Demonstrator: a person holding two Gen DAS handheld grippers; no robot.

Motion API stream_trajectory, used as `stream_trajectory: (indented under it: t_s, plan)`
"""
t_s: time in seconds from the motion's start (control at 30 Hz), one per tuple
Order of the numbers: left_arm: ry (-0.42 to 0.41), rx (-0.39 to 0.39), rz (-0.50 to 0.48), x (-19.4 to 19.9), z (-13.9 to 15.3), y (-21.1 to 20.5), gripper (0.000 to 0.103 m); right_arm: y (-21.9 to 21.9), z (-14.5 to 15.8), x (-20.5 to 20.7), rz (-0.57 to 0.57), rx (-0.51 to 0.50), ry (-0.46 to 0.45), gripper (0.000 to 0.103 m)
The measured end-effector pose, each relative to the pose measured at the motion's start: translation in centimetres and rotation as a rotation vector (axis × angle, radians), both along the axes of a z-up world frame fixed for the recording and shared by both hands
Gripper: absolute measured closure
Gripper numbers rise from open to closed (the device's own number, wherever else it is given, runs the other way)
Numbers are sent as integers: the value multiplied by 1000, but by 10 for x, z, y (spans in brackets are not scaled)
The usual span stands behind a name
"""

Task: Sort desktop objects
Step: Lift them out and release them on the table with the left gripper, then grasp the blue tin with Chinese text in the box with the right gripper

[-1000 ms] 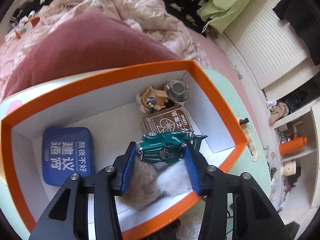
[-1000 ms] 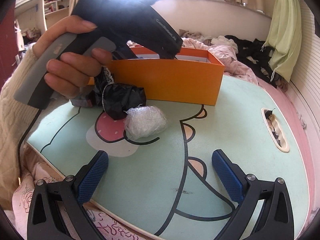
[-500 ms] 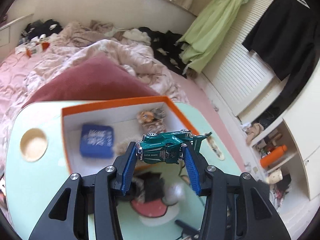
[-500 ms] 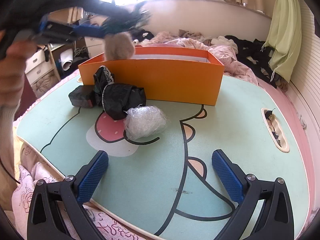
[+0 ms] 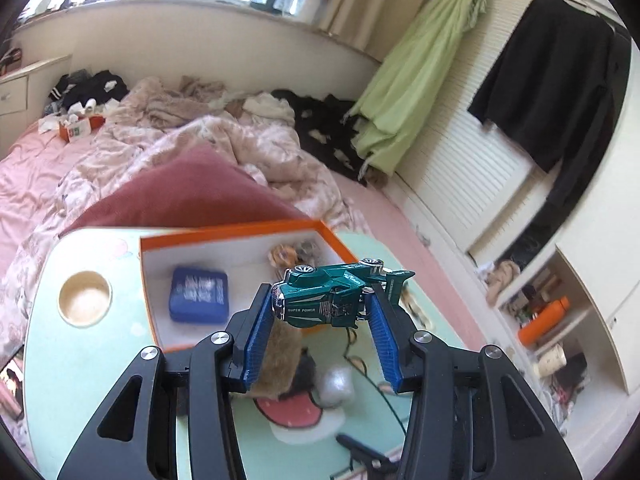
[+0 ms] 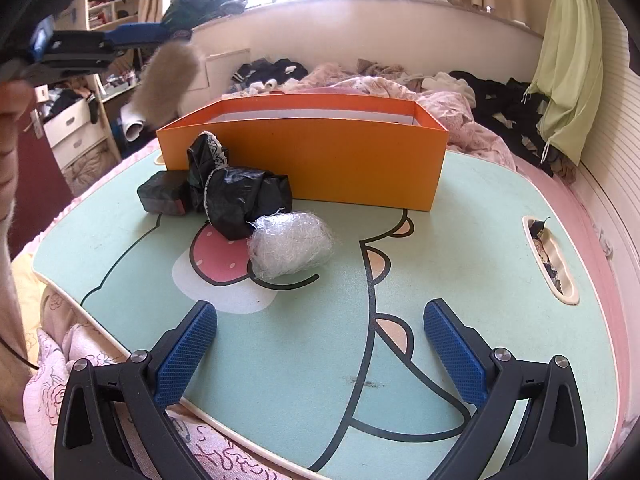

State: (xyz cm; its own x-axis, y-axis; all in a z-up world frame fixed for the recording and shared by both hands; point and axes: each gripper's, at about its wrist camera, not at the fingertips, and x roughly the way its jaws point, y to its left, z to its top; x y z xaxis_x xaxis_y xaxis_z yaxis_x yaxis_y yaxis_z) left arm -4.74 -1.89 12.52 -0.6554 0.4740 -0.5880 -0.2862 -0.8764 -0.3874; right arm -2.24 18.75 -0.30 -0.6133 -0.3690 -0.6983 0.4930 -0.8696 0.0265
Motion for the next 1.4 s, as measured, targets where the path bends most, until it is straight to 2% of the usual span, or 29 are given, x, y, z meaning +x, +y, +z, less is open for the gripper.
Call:
stream_trajectory:
  t_s: [0.27, 0.4, 0.47, 0.57, 0.7, 0.77, 0.83, 0.97, 1.0, 1.17, 1.2, 1.27, 1.33, 1.4]
  plan:
    - [-126, -3, -46, 8, -63, 8, 55, 1, 0, 1, 0, -1, 0, 0]
    - [-169, -5, -58, 2, -79, 15, 54, 1, 0, 1, 0, -1, 1, 0]
    - [-178, 13, -107, 0, -85, 19, 38, 1, 0, 1, 0, -1, 1, 0]
    - [-208, 56, -119, -3, -92, 18, 36, 1, 0, 1, 0, -1, 1, 0]
    - [-144, 116, -100, 11, -78, 4, 36, 1, 0, 2, -1, -1, 1, 0]
    - [-101, 119, -94, 22, -67, -3, 31, 1, 0, 2, -1, -1, 1, 0]
    - [-80, 55, -57, 36, -59, -9, 22, 1, -1, 2, -1, -1, 2, 0]
    - [-42, -188, 89, 69, -65, -8, 22, 1, -1, 2, -1, -1, 2, 0]
    - [-37, -218, 111, 76, -72, -7, 22, 2, 0, 2, -1, -2, 2, 0]
    - [-95, -204, 158, 82, -110, -12, 22, 2, -1, 2, -1, -2, 2, 0]
    - [-61, -238, 178, 82, -110, -8, 22, 2, -1, 3, -1, 0, 3, 0]
    - [-44, -307, 188, 86, -115, 1, 21, 2, 0, 3, -1, -1, 3, 0]
    - [11, -396, 184, 91, -120, 14, 15, 3, 1, 3, -1, -1, 3, 0]
    - [66, -399, 191, 98, -123, 19, 13, 3, 0, 2, -1, -2, 2, 0]
